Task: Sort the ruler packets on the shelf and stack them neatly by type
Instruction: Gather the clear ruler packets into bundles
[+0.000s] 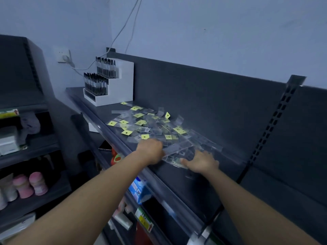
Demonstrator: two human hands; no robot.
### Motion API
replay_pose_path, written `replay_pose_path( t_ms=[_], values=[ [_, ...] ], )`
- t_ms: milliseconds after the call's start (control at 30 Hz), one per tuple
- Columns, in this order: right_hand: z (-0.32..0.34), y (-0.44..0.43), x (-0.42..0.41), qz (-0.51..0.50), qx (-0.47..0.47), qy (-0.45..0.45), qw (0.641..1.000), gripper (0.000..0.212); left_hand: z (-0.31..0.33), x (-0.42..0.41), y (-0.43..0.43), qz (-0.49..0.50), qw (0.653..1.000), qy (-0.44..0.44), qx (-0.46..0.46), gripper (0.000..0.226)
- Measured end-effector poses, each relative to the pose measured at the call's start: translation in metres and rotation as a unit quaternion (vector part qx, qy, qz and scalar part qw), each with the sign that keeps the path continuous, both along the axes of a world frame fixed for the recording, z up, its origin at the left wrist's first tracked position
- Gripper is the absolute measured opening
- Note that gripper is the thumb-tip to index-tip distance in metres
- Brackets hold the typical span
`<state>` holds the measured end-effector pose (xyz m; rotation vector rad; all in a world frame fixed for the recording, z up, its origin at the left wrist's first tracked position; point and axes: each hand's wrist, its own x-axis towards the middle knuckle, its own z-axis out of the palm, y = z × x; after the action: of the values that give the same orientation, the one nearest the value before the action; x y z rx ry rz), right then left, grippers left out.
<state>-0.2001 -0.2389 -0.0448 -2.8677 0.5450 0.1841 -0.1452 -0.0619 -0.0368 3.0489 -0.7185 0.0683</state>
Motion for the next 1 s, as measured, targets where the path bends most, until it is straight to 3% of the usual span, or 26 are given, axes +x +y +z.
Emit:
replay_pose_path(
  t_ms=[100, 267, 367, 467, 600, 667, 767, 867, 1000],
  values=[
    [-0.002, -0.009, 0.018, 0.001, 0.063, -0.049, 0.997, 0.086, -0.004, 0.02, -0.009, -0.001, 0.999, 0.034, -0.009, 0.043],
    [0.001, -0.017, 0.034, -0.064, 0.186, -0.101, 0.975, 0.082, 0.001, 0.043, -0.025, -0.018, 0.987, 0.13, -0.097, 0.021],
    [-0.001, -0.019, 0.04, -0.108, 0.172, -0.112, 0.973, 0.093, 0.002, 0.054, -0.039, -0.041, 0.979, 0.153, -0.125, 0.018],
    [0.006, -0.017, 0.043, -0.16, 0.152, -0.091, 0.971, 0.059, 0.003, 0.06, -0.048, -0.073, 0.971, 0.166, -0.155, 0.024],
    [0.004, -0.02, 0.05, -0.203, 0.21, -0.099, 0.951, 0.031, 0.001, 0.062, -0.053, -0.102, 0.971, 0.141, -0.166, 0.05],
    [0.005, -0.018, 0.048, -0.236, 0.219, -0.113, 0.94, 0.018, -0.002, 0.065, -0.053, -0.103, 0.972, 0.139, -0.162, 0.051],
    [0.004, -0.016, 0.044, -0.298, 0.238, -0.149, 0.912, 0.028, -0.002, 0.073, -0.054, -0.115, 0.96, 0.177, -0.182, 0.019],
    [0.007, -0.011, 0.041, -0.346, 0.309, -0.207, 0.862, 0.027, 0.008, 0.085, -0.051, -0.119, 0.933, 0.245, -0.235, 0.006],
    [0.015, -0.015, 0.039, -0.379, 0.35, -0.312, 0.798, 0.035, 0.032, 0.092, -0.046, -0.135, 0.897, 0.287, -0.309, 0.018]
  ],
)
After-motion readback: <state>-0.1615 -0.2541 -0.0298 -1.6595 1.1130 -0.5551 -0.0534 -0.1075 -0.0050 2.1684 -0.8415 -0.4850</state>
